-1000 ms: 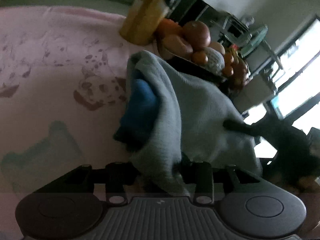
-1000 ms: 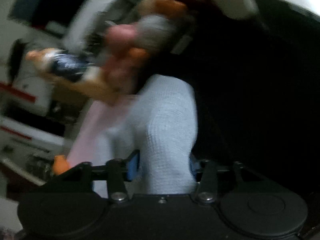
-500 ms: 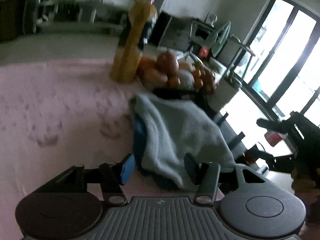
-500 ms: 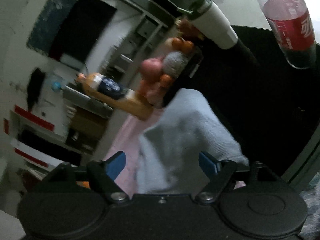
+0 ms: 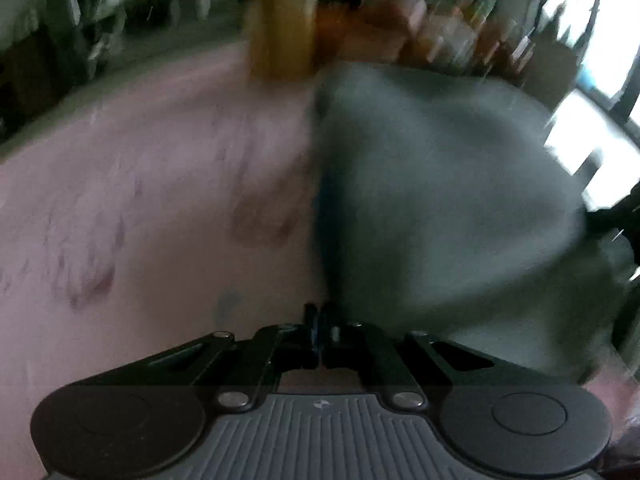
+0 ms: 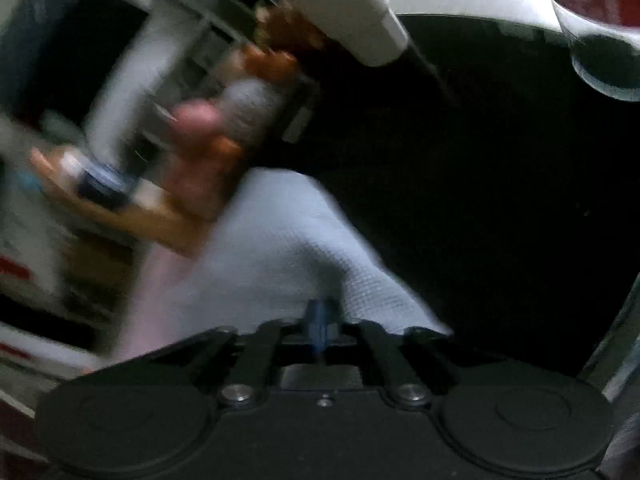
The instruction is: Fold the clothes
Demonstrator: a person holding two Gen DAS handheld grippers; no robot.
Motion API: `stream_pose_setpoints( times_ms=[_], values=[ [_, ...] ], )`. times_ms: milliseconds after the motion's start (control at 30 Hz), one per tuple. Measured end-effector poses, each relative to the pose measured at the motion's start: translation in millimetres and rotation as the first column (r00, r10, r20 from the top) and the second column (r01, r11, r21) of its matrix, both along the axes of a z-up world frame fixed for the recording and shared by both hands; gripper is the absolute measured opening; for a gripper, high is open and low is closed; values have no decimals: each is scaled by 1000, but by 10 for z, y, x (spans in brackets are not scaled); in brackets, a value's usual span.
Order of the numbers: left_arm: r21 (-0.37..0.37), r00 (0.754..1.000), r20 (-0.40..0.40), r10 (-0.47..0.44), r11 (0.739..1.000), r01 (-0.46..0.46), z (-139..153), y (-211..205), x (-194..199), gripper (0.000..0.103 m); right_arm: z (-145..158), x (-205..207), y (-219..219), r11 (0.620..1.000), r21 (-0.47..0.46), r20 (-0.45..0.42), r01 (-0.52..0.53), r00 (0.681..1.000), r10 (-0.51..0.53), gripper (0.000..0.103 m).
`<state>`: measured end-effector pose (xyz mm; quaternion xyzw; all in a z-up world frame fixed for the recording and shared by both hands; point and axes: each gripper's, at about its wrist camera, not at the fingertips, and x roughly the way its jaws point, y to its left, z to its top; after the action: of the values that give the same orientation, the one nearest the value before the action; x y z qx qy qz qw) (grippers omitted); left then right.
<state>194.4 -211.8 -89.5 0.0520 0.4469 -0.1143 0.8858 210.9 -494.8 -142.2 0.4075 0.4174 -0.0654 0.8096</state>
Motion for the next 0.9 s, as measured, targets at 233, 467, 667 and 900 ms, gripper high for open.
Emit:
stream_pose_setpoints(
  times_ms=[233,467,667,900],
  values=[
    [-158,993,77,91,984,-78,39,365,124,10,314,-190,162,996,-57,96,-65,993,70,13],
    [-236,996,91,7,972,15,36,53,618,27,597,-51,177,993,81,273,-85,960,60,15],
    [-70,996,84,27,997,-21,-540,-330,1165,24,358,386,116,999,37,200,-8,980,0,15],
    [-40,994,74,84,996,-81,-904,-259,1357,27,140,730,412,992,-47,93,-118,988,122,3]
  ],
)
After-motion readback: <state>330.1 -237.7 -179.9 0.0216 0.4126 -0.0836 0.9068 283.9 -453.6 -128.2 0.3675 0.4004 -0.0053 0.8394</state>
